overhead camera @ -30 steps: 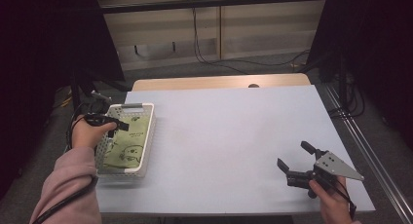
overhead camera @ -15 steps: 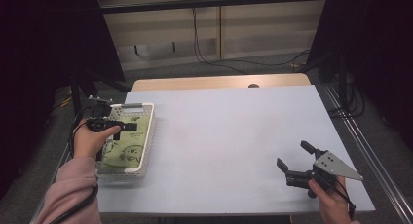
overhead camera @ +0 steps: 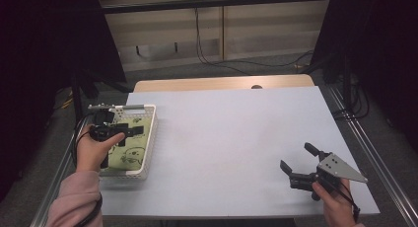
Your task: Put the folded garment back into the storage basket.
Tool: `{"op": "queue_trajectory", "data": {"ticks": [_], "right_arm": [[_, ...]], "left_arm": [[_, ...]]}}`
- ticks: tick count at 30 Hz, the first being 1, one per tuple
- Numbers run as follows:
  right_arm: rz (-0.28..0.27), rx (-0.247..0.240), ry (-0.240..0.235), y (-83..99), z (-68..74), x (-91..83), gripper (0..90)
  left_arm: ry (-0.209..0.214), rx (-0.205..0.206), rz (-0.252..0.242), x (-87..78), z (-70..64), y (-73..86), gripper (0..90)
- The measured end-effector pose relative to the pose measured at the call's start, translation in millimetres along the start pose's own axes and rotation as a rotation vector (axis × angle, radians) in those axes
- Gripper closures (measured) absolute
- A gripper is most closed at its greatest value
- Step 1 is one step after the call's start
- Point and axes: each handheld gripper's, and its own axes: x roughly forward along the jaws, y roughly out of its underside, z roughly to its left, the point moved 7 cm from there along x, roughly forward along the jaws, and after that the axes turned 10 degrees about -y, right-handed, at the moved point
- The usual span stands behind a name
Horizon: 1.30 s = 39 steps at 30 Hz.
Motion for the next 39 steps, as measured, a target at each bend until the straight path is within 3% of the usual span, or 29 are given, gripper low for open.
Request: {"op": "queue_trajectory", "data": {"ticks": [9, 13, 17, 21, 25, 30, 31, 32, 35, 36, 39], "right_arm": [[-0.002, 0.002, 0.003, -0.4, 0.1, 0.2, 1.1], [0.001, -0.006, -0.003, 0.0, 0.2, 0.1, 1.1], [0.001, -0.006, -0.004, -0.2, 0.3, 0.0, 1.1], [-0.001, -0.002, -0.002, -0.4, 0.5, 0.3, 1.1], [-0.002, -0.004, -0.002, -0.5, 0.4, 0.2, 1.1], [-0.001, -0.009, -0.006, -0.4, 0.4, 0.1, 1.1], [0.0, -0.003, -0.002, -0.3, 0.3, 0.1, 1.1], [-0.001, -0.003, -0.001, -0.4, 0.3, 0.2, 1.1], [-0.001, -0.005, 0.0, -0.5, 0.4, 0.1, 1.1], [-0.002, -0.004, 0.0, -0.6, 0.4, 0.1, 1.1], [-0.002, -0.004, -0.002, -0.6, 0.6, 0.2, 1.1]], "left_arm": [[0.021, 0.045, -0.061, -1.6, -12.8, 4.4, 21.7], [0.043, 0.037, -0.082, -2.0, -18.1, 9.2, 20.8], [0.045, 0.074, -0.119, -2.9, -21.1, 10.9, 19.5], [0.08, 0.061, -0.138, -6.3, -27.7, 13.5, 17.6], [0.09, 0.101, -0.162, -6.7, -30.6, 16.0, 14.6], [0.127, 0.122, -0.194, -9.3, -36.1, 21.4, 10.4], [0.149, 0.098, -0.192, -10.6, -39.8, 23.1, 10.1], [0.133, 0.127, -0.197, -10.4, -37.6, 23.0, 9.7], [0.156, 0.103, -0.21, -13.2, -41.9, 25.1, 8.8], [0.145, 0.122, -0.224, -13.4, -40.3, 24.5, 8.5], [0.162, 0.137, -0.243, -15.7, -44.9, 28.3, 6.9]]}}
